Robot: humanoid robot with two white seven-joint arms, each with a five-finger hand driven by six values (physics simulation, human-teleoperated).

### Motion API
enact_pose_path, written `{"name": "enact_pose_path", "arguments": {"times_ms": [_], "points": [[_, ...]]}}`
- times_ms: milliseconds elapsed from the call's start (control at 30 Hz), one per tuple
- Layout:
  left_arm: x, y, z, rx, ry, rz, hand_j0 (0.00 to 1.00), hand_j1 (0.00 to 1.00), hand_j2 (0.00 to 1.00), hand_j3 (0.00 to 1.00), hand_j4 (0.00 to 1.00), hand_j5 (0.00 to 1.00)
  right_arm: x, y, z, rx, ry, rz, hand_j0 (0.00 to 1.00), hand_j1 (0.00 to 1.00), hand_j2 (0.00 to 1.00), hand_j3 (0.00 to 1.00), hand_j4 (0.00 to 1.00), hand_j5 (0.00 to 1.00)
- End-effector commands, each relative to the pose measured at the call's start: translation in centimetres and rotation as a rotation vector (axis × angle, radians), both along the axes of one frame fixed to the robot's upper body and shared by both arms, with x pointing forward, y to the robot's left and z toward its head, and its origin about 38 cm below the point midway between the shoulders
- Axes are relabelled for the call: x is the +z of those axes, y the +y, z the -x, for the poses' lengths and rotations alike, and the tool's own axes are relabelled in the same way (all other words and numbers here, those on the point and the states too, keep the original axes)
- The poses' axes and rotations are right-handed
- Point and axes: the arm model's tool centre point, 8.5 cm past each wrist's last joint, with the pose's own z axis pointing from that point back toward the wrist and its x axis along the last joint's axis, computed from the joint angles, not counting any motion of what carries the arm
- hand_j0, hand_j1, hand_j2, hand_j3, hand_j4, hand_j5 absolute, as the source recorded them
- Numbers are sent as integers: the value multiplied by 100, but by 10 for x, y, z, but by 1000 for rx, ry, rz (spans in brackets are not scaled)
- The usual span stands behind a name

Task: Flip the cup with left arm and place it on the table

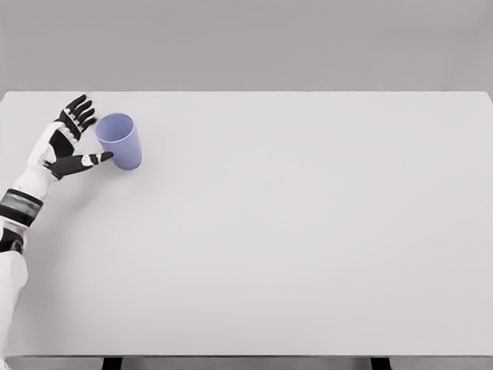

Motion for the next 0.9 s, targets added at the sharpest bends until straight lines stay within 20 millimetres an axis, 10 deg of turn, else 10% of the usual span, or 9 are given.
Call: {"name": "enact_pose_path", "arguments": {"times_ms": [0, 233, 500, 867], "points": [[14, 10, 0, 4, -36, -22, 100, 100, 100, 100, 100, 100, 0, 0, 0, 0, 0, 0, 100, 100, 100, 100, 100, 100], [57, 43, 13, 2, -220, -186, 100, 100, 100, 100, 100, 100, 0, 0, 0, 0, 0, 0, 100, 100, 100, 100, 100, 100], [146, 20, 35, -181, -436, -391, 100, 100, 100, 100, 100, 100, 0, 0, 0, -2, 0, 0, 100, 100, 100, 100, 100, 100], [134, -7, 67, -397, -368, -544, 100, 100, 100, 100, 100, 100, 0, 0, 0, 0, 0, 0, 100, 100, 100, 100, 100, 100]]}}
